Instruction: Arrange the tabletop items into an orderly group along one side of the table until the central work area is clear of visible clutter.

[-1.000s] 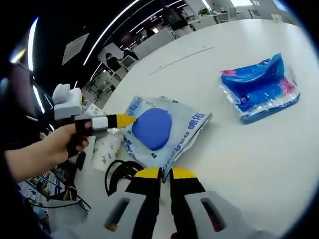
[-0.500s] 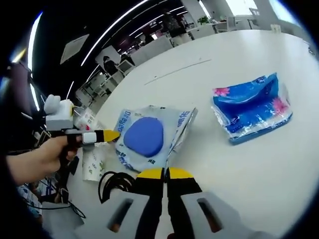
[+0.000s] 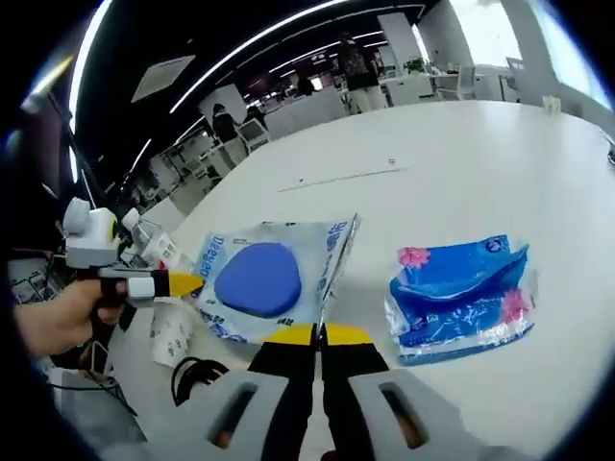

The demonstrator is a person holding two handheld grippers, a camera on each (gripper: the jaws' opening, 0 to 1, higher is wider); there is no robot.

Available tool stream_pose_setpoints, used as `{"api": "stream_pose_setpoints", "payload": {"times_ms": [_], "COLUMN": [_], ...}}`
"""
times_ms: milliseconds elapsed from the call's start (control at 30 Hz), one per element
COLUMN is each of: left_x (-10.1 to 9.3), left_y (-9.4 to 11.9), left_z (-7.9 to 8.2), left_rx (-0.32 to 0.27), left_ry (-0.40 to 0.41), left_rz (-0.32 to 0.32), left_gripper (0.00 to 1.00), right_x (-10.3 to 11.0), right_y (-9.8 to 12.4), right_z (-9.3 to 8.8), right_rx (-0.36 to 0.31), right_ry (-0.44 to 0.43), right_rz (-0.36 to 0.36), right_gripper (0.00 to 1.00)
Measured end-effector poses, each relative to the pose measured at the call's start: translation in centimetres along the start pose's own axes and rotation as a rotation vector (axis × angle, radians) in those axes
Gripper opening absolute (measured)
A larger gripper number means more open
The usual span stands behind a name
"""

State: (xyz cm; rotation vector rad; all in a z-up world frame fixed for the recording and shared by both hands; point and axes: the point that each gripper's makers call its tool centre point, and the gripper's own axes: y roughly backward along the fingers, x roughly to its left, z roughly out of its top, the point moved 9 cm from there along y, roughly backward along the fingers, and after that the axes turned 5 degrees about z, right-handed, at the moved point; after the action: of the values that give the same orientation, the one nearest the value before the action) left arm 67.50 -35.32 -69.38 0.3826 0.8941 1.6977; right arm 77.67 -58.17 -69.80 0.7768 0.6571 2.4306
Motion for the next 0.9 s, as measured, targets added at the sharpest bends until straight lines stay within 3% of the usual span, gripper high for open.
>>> {"api": "stream_pose_setpoints", "payload": {"times_ms": [200,467,900], "left_x": [0.0,0.1,0.2], "left_y": [-0.4,-1.3,-2.6], "left_z": [0.0,0.3,-1.5], "left_rx": [0.009,0.018,0.071], "left_ry": [0.006,-0.001,-0.015], "left_rz": [-0.002,0.002,0.017], "left_gripper": [0.00,0.00,0.00], "right_x": [-0.6,-1.1,-2.1], "right_y": [-0.6,-0.9,-1.9], "right_z": [0.4,0.3,-1.5], "right_rx": [0.023,0.029,0.092], "right_ry": [0.052,0.039,0.026], "right_rz": [-0.014,-0.017,-0.035], "right_gripper": [0.00,0.00,0.00]}}
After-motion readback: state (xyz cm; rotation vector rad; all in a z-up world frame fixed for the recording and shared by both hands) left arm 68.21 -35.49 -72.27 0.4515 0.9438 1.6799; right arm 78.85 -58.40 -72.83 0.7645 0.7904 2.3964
